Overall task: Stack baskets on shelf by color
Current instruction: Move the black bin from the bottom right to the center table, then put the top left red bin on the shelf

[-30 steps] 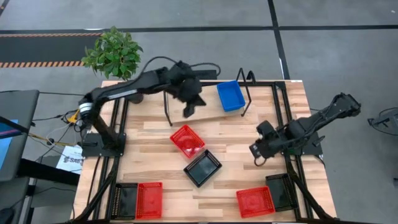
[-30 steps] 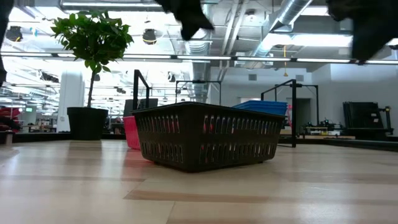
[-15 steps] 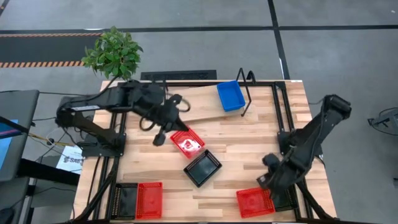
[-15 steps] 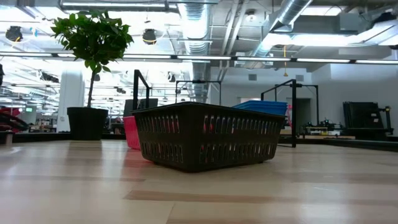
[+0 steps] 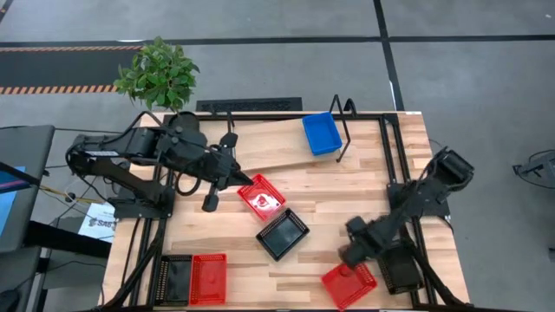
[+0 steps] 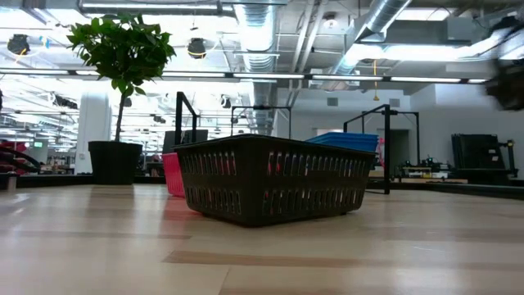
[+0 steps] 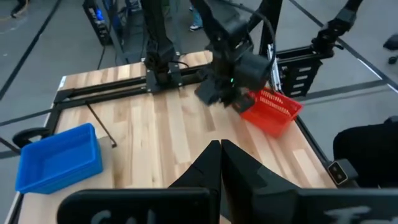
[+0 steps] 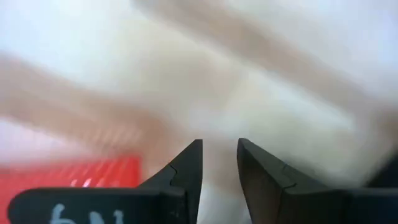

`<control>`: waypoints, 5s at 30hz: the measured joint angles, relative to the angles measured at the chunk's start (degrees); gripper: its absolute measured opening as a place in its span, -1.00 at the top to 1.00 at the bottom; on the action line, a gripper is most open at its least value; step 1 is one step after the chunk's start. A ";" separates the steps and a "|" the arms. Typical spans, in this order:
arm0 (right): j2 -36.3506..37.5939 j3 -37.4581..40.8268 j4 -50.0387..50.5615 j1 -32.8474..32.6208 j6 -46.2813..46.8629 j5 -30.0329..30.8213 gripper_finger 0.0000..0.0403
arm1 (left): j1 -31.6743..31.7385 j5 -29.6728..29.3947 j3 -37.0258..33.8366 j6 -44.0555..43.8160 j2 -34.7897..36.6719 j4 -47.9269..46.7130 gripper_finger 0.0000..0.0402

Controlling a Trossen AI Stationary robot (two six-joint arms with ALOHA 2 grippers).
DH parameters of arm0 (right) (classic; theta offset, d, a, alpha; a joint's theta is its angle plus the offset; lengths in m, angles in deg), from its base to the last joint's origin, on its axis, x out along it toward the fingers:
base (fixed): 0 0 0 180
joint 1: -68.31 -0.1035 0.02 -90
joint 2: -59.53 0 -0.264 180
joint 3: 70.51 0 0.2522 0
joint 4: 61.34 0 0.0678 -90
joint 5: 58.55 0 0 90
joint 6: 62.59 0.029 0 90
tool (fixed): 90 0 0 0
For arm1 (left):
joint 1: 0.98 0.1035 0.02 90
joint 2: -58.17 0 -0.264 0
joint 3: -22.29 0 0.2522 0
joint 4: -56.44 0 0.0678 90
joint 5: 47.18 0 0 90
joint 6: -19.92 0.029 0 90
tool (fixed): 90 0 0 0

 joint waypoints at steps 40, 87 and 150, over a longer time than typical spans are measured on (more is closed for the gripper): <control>1.76 -4.74 9.73 -5.64 12.48 -17.06 0.39 | -0.94 -4.08 -0.38 0.65 0.57 -4.65 1.00; 16.65 -2.73 -7.58 15.55 -35.12 19.33 0.39 | 10.46 -0.93 -24.48 15.64 -6.06 7.08 0.19; 18.60 -2.69 -1.26 5.35 -26.12 24.54 0.39 | 20.67 -10.61 4.63 1.82 -34.55 -1.71 1.00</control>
